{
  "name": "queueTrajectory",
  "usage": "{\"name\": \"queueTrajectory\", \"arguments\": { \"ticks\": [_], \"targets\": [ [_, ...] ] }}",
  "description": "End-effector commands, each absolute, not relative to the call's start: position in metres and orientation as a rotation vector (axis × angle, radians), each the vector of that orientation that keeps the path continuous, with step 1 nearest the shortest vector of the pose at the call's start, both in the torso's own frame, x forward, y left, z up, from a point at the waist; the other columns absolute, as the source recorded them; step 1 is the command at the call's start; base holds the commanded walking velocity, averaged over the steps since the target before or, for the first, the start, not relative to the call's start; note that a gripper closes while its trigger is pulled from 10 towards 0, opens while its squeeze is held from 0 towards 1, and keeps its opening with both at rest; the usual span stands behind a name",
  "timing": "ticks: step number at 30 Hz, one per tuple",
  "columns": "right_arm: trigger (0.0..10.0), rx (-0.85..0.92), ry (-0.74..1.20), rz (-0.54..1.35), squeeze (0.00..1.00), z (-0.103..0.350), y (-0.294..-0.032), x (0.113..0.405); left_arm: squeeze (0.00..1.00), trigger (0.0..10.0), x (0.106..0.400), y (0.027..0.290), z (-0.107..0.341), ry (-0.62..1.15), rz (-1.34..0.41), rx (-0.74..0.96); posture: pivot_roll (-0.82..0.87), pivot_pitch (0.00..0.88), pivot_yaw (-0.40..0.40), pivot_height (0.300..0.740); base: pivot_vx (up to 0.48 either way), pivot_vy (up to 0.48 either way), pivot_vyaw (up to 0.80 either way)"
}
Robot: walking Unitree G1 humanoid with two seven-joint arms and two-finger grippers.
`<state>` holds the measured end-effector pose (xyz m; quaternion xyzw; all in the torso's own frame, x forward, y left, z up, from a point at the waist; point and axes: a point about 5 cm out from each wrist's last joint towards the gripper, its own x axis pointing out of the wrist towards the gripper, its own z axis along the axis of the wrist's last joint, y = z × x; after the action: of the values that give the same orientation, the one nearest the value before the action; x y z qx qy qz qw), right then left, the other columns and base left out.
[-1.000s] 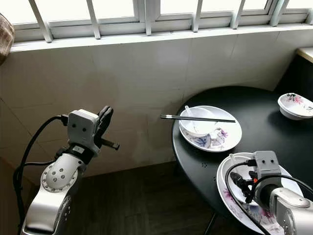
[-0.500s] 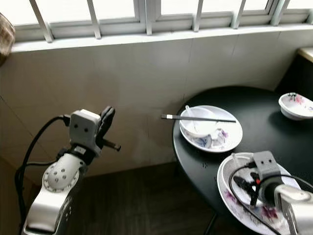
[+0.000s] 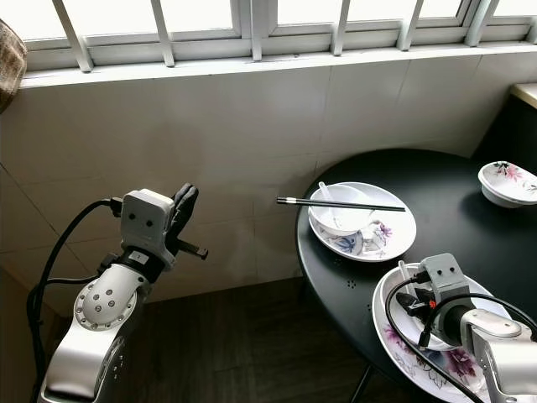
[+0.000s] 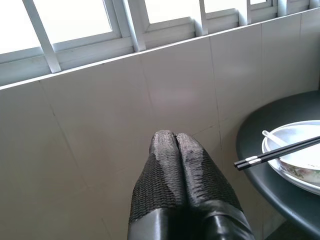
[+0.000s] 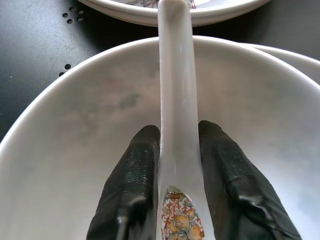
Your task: Kitchen organization
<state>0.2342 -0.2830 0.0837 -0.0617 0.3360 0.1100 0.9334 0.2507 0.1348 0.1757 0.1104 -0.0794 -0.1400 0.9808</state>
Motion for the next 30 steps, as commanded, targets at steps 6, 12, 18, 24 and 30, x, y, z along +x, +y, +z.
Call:
{"name": "queueTrajectory", "arguments": {
  "ticks": [6, 12, 18, 24, 30],
  "targets": [
    [0.0, -0.236, 0.598, 0.180, 0.00, 0.091, -0.274, 0.239, 0.00, 10.0, 0.250, 0.133, 0.178, -0.161, -0.285, 0.232, 0.09, 0.000, -0.058, 0.740, 0.000, 0.000, 0.00],
    [0.0, -0.361, 0.501, 0.108, 0.00, 0.107, -0.268, 0.245, 0.00, 10.0, 0.250, 0.133, 0.178, -0.160, -0.284, 0.230, 0.09, 0.000, -0.060, 0.740, 0.000, 0.000, 0.00],
    [0.0, -0.389, 0.433, 0.075, 0.00, 0.115, -0.254, 0.247, 0.00, 10.0, 0.250, 0.133, 0.178, -0.158, -0.286, 0.228, 0.09, 0.000, -0.061, 0.740, 0.000, 0.000, 0.00],
    [0.0, -0.419, 0.331, 0.051, 0.00, 0.125, -0.232, 0.247, 0.00, 10.0, 0.250, 0.132, 0.177, -0.156, -0.290, 0.228, 0.09, 0.000, -0.059, 0.740, 0.000, 0.000, 0.00],
    [0.0, -0.408, 0.236, 0.032, 0.00, 0.140, -0.221, 0.248, 0.00, 10.0, 0.250, 0.132, 0.177, -0.155, -0.289, 0.227, 0.08, 0.000, -0.059, 0.740, 0.000, 0.000, 0.00]
  ]
}}
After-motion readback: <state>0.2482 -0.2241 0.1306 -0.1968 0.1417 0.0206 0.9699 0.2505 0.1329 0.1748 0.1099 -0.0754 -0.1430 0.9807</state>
